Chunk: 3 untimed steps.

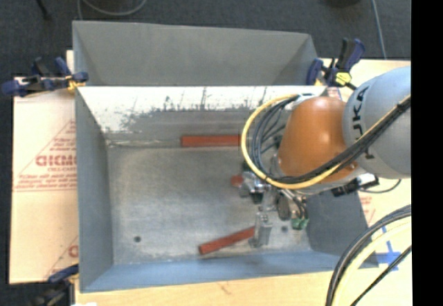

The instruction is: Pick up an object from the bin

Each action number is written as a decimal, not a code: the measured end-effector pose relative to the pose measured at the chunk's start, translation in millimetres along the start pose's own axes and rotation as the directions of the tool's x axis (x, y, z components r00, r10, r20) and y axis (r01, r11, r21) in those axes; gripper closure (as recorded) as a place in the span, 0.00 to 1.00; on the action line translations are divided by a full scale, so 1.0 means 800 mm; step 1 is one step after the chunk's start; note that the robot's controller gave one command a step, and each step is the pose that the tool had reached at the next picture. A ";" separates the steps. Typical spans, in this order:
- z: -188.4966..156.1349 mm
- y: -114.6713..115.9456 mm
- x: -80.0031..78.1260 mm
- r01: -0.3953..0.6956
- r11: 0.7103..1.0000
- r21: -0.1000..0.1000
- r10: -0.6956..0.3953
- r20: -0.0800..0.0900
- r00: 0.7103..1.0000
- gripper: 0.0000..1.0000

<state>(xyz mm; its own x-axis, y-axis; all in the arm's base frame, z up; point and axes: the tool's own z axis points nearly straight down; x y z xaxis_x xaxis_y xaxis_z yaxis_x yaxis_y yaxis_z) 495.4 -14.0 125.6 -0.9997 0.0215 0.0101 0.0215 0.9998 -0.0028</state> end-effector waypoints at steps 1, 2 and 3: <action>0.070 -0.013 0.021 0.006 1.000 -0.003 -0.005 0.025 1.000 0.00; 0.069 -0.012 0.024 0.005 1.000 -0.004 -0.005 0.013 1.000 1.00; -0.115 0.020 0.012 -0.017 1.000 -0.004 0.017 0.021 1.000 1.00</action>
Offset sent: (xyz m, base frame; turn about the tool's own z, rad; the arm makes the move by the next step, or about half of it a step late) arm -0.0210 -0.0088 -0.0556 -0.0100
